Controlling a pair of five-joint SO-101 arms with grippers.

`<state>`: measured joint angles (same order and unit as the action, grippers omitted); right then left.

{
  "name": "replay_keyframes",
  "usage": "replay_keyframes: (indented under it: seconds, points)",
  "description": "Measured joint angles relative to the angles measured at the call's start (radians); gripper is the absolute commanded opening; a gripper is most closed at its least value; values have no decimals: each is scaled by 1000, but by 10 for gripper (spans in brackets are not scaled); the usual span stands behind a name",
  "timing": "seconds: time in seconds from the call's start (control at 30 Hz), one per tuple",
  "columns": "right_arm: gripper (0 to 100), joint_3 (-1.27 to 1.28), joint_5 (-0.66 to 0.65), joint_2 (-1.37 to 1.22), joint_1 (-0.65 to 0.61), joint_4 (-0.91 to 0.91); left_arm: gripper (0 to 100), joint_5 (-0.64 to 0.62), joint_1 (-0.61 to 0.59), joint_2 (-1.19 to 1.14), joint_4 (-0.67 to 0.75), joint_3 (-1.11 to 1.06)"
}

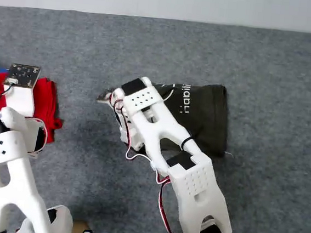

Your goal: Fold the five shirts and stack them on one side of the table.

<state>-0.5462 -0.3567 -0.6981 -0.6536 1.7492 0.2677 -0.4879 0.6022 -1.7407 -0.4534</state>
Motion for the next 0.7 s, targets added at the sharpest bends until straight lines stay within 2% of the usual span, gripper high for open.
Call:
replay_keyframes:
  seconds: [0.17, 0.33, 0.5, 0.7]
  points:
    - [9, -37, 0, 153, 12, -3, 8, 0, 0, 86, 0, -11]
    - [9, -37, 0, 184, 97, -26, 8, 0, 0, 135, 0, -11]
    - [9, -37, 0, 52, 143, -52, 8, 0, 0, 140, 0, -11]
    - [9, -41, 0, -112, 54, -57, 8, 0, 0, 143, 0, -11]
